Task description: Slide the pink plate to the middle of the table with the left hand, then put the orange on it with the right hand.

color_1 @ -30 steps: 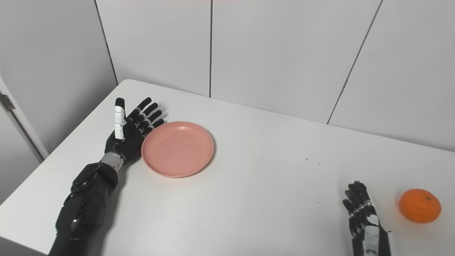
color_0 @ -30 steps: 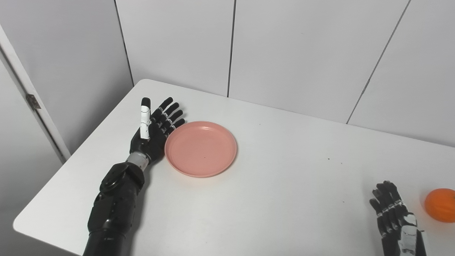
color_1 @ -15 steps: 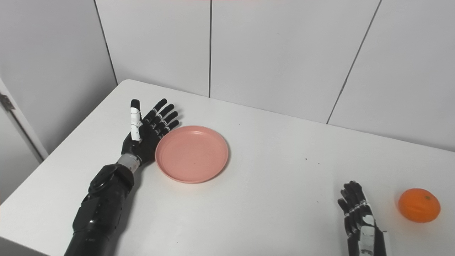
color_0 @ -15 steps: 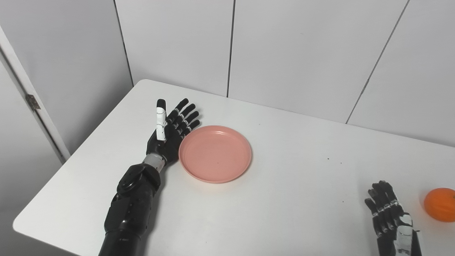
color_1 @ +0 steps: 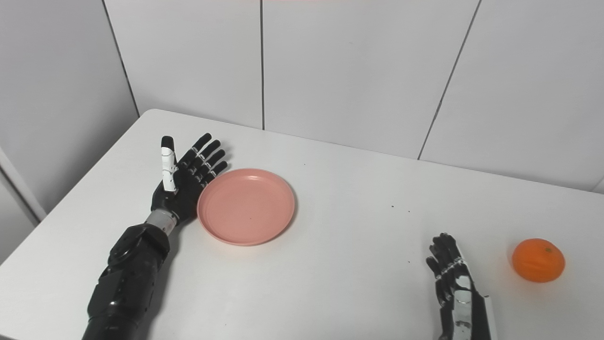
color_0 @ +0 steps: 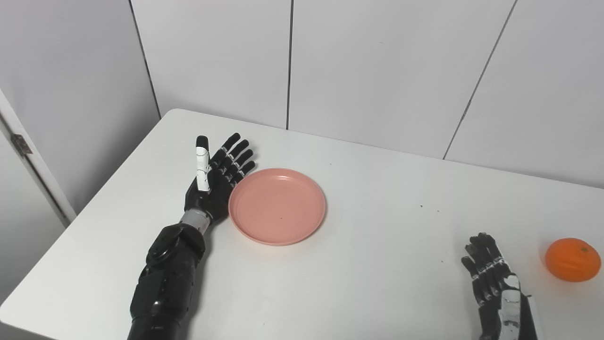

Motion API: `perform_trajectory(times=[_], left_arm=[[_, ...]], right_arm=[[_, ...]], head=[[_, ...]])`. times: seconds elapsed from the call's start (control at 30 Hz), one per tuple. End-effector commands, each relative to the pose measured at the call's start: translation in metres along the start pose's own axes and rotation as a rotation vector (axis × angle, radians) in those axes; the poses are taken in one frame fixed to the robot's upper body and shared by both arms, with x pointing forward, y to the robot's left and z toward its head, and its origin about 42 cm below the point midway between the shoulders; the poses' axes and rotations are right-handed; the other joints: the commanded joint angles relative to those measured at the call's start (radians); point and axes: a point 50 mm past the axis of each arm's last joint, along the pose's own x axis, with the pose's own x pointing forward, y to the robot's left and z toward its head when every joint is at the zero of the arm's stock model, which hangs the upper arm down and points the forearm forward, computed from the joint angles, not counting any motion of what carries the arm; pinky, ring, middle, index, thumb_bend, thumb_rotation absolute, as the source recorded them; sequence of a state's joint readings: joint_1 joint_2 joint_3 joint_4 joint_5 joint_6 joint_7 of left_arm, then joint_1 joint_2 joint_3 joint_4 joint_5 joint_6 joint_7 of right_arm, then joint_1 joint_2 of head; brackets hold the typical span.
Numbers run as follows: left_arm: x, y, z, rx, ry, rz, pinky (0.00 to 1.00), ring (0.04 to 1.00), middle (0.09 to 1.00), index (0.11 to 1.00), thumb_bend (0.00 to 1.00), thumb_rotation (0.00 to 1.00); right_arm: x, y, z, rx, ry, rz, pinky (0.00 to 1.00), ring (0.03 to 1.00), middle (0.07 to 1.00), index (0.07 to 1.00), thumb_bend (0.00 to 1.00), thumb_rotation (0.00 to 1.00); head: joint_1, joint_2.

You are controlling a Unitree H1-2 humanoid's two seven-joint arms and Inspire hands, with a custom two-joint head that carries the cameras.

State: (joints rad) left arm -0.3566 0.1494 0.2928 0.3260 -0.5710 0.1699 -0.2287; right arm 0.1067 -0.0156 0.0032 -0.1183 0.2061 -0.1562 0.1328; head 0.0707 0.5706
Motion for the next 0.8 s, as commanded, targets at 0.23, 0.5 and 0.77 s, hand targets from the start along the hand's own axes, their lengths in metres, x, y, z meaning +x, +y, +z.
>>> perform_trajectory(times=[0.23, 0.5, 0.77], left_arm=[[-0.014, 0.008, -0.019, -0.02, 0.098, 0.024, 0.94, 0.928, 0.911, 0.887, 0.99, 0.9], [-0.02, 0.005, -0.017, -0.018, 0.107, 0.011, 0.96, 0.934, 0.917, 0.886, 0.98, 0.9], [-0.022, -0.001, -0.018, -0.039, 0.118, 0.025, 0.95, 0.933, 0.913, 0.876, 0.97, 0.89]], right_arm=[[-0.02, 0.021, -0.026, 0.036, 0.121, -0.023, 0.91, 0.92, 0.906, 0.89, 0.82, 0.95], [-0.019, 0.033, -0.026, 0.025, 0.129, -0.027, 0.91, 0.909, 0.897, 0.891, 0.82, 0.96], [-0.017, 0.041, -0.024, 0.019, 0.124, -0.029, 0.9, 0.901, 0.896, 0.888, 0.84, 0.94]], head=[[-0.053, -0.005], [-0.114, 0.002], [-0.131, 0.019]])
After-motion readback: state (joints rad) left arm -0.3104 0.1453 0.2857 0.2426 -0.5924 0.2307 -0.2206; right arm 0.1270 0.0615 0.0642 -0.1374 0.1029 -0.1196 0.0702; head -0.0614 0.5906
